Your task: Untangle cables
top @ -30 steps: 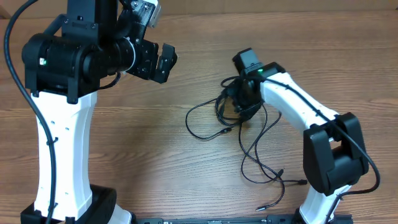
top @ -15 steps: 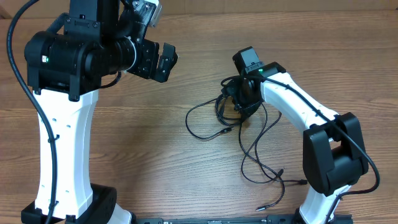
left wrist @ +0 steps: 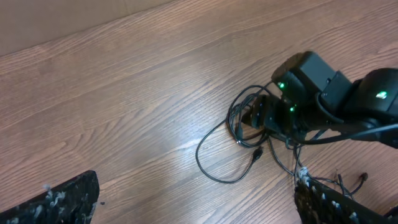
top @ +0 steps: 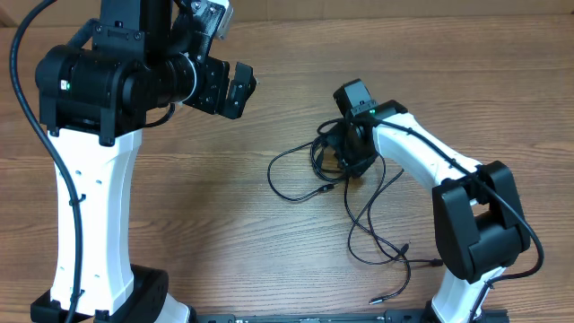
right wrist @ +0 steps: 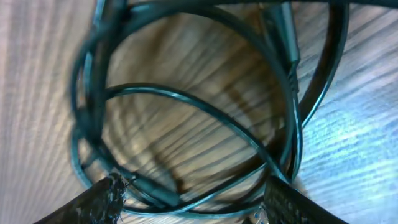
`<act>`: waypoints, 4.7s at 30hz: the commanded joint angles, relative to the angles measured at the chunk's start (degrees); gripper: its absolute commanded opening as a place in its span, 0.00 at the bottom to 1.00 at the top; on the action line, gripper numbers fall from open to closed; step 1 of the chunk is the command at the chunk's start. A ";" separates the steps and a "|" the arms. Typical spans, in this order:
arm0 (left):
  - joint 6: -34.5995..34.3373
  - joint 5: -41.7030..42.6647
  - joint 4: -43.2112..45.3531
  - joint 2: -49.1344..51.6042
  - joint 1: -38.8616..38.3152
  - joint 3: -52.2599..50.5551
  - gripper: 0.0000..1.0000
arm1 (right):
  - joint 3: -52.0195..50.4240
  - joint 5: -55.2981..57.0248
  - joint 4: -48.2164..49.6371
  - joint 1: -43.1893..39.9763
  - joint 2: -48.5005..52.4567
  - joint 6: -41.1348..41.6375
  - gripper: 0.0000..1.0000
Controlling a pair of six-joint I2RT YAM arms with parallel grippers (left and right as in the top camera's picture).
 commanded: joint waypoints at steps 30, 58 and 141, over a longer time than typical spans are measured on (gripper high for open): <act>-0.24 -0.48 -0.98 0.24 -0.02 -0.07 1.00 | -6.12 -1.11 12.46 1.53 0.26 -1.01 0.63; 1.46 -0.48 -1.60 0.24 -0.02 -0.07 1.00 | 9.38 2.82 6.69 1.40 -20.74 -29.40 0.04; 4.72 13.31 8.61 42.53 -10.80 10.91 0.04 | 32.89 7.41 -28.15 -4.74 -30.05 -46.97 1.00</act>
